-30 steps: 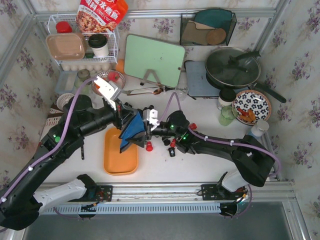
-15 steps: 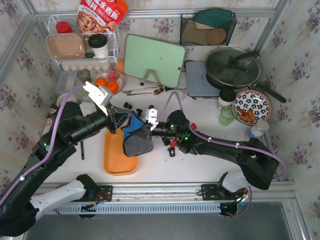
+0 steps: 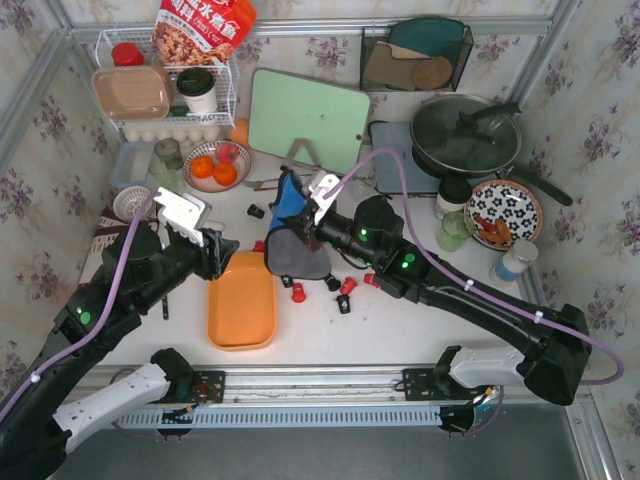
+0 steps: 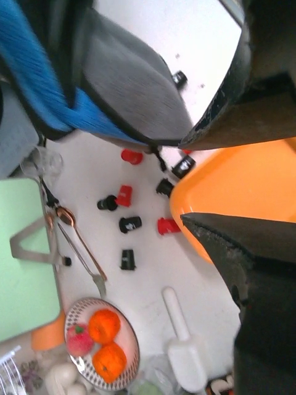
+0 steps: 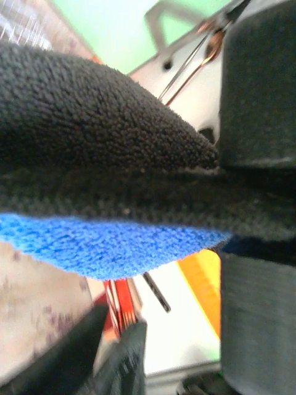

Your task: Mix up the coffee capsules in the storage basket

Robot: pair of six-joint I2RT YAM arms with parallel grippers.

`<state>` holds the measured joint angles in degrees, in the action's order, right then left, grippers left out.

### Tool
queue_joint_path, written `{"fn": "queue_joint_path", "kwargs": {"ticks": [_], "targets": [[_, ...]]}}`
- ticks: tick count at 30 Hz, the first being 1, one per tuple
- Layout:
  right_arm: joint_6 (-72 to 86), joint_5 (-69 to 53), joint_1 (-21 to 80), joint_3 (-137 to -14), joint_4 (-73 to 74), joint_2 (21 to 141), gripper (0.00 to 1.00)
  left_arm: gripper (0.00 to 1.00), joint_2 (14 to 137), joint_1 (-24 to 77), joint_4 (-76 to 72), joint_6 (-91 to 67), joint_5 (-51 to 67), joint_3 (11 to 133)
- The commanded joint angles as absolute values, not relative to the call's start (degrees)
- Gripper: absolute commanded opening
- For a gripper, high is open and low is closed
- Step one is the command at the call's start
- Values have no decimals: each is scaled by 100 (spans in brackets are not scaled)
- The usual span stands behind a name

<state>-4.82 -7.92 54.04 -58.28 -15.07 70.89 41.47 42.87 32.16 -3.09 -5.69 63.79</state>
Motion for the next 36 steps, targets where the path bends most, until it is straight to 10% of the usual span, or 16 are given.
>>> {"fn": "queue_joint_path", "kwargs": {"ticks": [1, 14, 36], "targets": [[-480, 1258, 5406, -6346, 34, 6884, 0, 51, 3944, 4289, 3648, -69, -1229, 6272], [914, 4847, 4678, -6553, 2701, 6067, 0, 68, 3210, 4289, 3768, 45, -2074, 5643], [3163, 4198, 490, -4227, 3288, 4459, 0, 79, 1821, 4280, 3343, -123, -1738, 5001]]}}
